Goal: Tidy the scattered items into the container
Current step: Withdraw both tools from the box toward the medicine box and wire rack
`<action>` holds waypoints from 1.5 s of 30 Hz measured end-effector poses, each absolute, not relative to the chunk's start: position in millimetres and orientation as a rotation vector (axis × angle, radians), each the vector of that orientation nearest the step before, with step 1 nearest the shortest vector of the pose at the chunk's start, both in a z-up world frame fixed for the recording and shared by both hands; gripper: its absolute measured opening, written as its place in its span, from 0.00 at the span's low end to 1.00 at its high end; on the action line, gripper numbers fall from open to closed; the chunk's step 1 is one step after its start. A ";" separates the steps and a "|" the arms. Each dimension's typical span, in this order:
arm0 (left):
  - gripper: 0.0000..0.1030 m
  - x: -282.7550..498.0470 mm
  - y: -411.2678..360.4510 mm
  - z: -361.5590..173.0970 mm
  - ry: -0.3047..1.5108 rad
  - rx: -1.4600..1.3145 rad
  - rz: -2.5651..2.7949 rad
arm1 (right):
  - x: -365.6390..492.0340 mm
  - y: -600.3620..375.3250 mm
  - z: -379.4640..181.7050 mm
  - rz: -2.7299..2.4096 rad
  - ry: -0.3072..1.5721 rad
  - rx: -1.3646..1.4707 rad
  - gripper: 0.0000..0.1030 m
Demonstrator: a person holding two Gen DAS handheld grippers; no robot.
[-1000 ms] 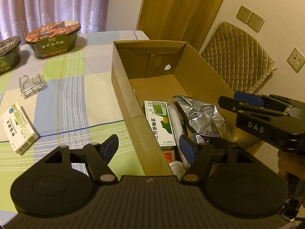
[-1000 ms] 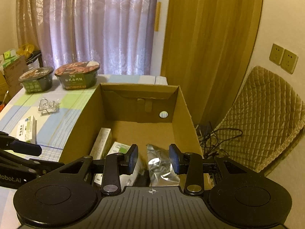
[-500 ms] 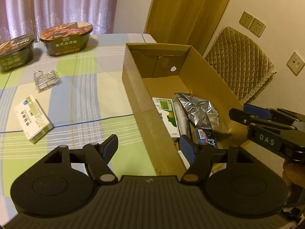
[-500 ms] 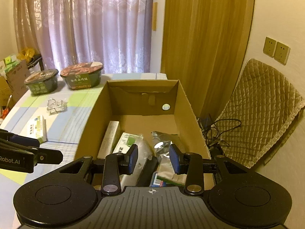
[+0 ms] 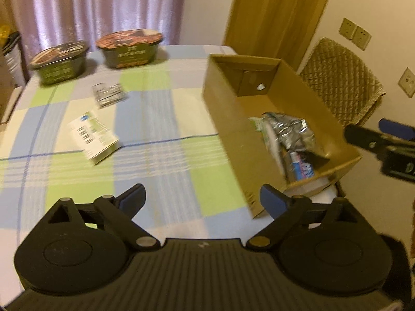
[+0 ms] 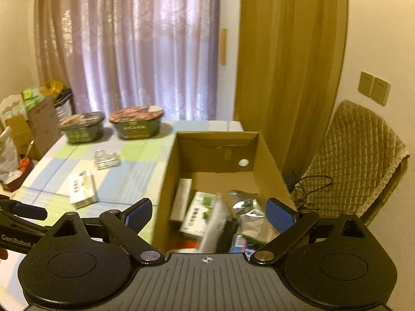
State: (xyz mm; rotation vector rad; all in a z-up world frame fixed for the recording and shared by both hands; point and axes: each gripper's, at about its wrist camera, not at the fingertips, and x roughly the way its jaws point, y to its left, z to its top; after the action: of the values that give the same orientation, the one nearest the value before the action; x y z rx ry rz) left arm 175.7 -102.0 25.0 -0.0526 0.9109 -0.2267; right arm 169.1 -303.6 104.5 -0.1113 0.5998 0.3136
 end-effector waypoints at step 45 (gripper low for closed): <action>0.98 182.4 82.8 -36.6 0.971 0.022 -0.093 | 207.1 -105.7 13.0 0.676 0.804 -0.287 0.96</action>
State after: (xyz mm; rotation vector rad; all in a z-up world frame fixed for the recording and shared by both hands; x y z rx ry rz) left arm 182.4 82.8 -36.6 0.0216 0.9713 -0.0927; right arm 207.1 -105.7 13.0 -0.2873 0.8041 0.6764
